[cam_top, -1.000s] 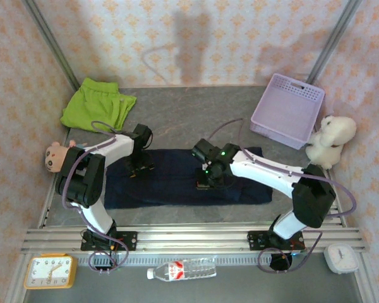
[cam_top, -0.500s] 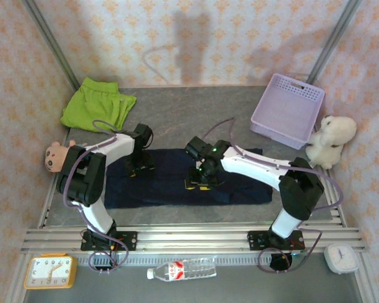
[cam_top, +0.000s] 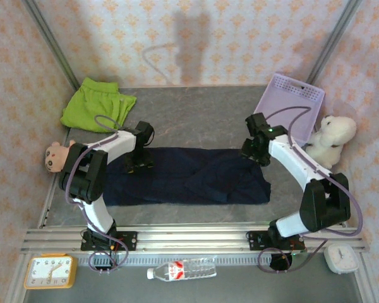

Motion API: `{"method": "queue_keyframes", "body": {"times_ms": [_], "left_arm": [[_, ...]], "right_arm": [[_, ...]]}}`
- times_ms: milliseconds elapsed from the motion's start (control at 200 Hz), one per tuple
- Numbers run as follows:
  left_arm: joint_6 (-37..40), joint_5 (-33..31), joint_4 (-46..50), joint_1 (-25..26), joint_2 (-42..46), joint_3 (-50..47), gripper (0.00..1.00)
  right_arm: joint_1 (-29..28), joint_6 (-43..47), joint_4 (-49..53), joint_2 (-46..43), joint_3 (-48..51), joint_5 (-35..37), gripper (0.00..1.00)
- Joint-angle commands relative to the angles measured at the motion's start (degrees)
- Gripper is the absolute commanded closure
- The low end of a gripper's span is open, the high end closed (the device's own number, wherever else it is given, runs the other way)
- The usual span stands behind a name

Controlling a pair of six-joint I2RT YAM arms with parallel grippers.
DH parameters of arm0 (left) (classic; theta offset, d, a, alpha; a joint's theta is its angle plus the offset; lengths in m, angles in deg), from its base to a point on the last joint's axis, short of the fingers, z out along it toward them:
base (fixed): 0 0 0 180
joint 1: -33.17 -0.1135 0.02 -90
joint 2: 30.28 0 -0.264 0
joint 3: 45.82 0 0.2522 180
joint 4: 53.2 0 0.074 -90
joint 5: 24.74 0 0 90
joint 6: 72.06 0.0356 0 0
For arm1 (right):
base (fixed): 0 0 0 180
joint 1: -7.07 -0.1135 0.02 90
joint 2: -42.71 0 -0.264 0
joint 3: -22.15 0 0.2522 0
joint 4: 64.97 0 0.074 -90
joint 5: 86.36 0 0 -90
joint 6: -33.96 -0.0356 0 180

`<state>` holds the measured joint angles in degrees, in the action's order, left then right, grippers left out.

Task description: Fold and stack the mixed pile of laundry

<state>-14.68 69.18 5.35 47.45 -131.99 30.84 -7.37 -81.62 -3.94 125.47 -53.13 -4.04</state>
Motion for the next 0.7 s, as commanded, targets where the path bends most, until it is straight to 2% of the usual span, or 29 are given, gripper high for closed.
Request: {"method": "queue_keyframes", "body": {"times_ms": [0,135,350,565,620,696], "left_arm": [[1.42,-4.02,2.79,0.32,-2.30,1.03,0.31],[1.27,-4.19,3.14,0.35,-3.39,1.70,0.31],[0.39,-4.46,2.49,0.33,-3.48,1.01,0.31],[-0.07,-4.36,2.23,0.31,-3.93,0.43,0.31],[-0.27,-4.35,2.13,0.30,-4.06,0.39,0.31],[-0.35,-4.60,2.29,0.31,-4.13,0.64,0.31]], "right_arm": [[3.58,3.15,-7.17,1.13,1.72,-0.91,0.46],[5.55,2.56,-11.57,5.89,1.82,-4.96,0.47],[6.54,2.43,-14.54,10.66,2.28,-4.27,0.52],[6.53,2.96,-14.51,9.20,5.09,-2.73,0.48],[6.61,3.10,-14.90,8.66,5.68,-1.81,0.55],[7.17,2.53,-14.75,8.55,5.35,-0.02,0.77]]}}
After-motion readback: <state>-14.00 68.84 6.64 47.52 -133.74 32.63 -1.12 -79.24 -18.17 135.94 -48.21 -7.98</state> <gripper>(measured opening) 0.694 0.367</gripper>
